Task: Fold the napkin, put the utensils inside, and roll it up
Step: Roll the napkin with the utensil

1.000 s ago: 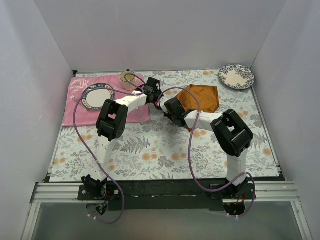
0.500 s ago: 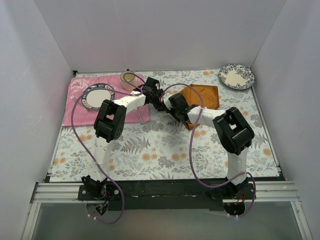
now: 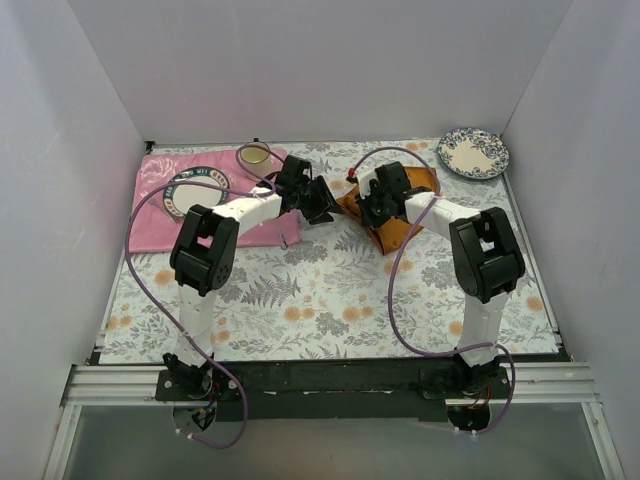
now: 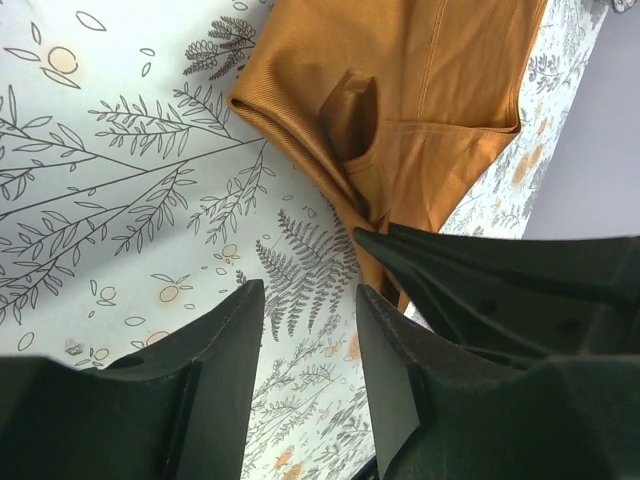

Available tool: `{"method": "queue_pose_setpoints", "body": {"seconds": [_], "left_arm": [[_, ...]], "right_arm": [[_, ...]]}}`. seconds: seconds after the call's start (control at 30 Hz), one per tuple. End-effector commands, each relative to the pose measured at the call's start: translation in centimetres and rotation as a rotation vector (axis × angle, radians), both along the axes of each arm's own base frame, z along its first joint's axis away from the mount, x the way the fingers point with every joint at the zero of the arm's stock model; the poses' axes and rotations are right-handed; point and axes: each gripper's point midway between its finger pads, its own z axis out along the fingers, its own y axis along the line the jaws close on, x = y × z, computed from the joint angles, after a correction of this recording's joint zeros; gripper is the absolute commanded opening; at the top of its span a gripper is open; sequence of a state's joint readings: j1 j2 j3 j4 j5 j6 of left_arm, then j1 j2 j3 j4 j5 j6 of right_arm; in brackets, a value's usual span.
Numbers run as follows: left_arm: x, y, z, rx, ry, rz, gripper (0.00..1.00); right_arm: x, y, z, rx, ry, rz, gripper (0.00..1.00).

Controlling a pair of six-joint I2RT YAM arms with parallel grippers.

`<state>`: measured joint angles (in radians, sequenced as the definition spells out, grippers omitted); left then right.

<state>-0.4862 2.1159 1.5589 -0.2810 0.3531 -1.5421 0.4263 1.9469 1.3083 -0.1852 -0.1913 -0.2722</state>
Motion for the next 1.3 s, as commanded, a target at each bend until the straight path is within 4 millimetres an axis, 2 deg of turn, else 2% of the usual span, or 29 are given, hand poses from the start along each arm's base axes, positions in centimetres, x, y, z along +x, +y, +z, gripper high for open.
{"method": "queue_pose_setpoints", "body": {"seconds": [0.0,0.17,0.33,0.43,0.57,0.63,0.87,1.0,1.1,1.2,1.27], "left_arm": [[-1.1,-1.0,2.5,-0.05,-0.063,-0.056,0.4],[-2.0,-2.7,1.7,-0.062,-0.049,-0.09,0.41],[-1.4,-4.2,1.5,-0.084,-0.055,-0.114,0.4],[-1.0,-4.6,0.6,-0.083,-0.036,-0.113,0.36],[0.0,-5.2,0.5,-0.089,-0.037,-0.107,0.31],[0.1,-5.4,-0.4,-0.082,-0.021,-0.109,0.28],[0.5,-6.7,-1.6,-0.089,0.013,-0.105,0.14],[0.6,-7.1,-2.3,-0.098,0.037,-0.104,0.11],[0.6,-7.6,-2.1,-0.11,0.034,-0.106,0.11],[0.6,-7.9,-1.9,-0.117,0.03,-0.106,0.1],[0.7,-7.9,-1.8,-0.119,0.026,-0.106,0.1]], "right_arm": [[-0.1,1.9,1.9,0.214,0.105,0.043,0.01],[0.1,1.5,1.7,0.323,0.194,0.011,0.01],[0.6,0.8,1.7,0.404,0.246,-0.009,0.01],[0.7,0.5,1.8,0.437,0.271,-0.014,0.01],[0.8,0.1,2.0,0.493,0.29,-0.021,0.01],[0.9,-0.3,1.6,0.507,0.31,-0.027,0.01],[0.7,-0.4,1.3,0.524,0.339,-0.047,0.01],[0.7,-0.4,1.5,0.518,0.346,-0.052,0.01],[0.7,-0.7,1.5,0.502,0.347,-0.064,0.02],[0.9,-0.9,1.8,0.479,0.333,-0.076,0.07],[0.9,-1.1,2.2,0.458,0.325,-0.09,0.16]]}}
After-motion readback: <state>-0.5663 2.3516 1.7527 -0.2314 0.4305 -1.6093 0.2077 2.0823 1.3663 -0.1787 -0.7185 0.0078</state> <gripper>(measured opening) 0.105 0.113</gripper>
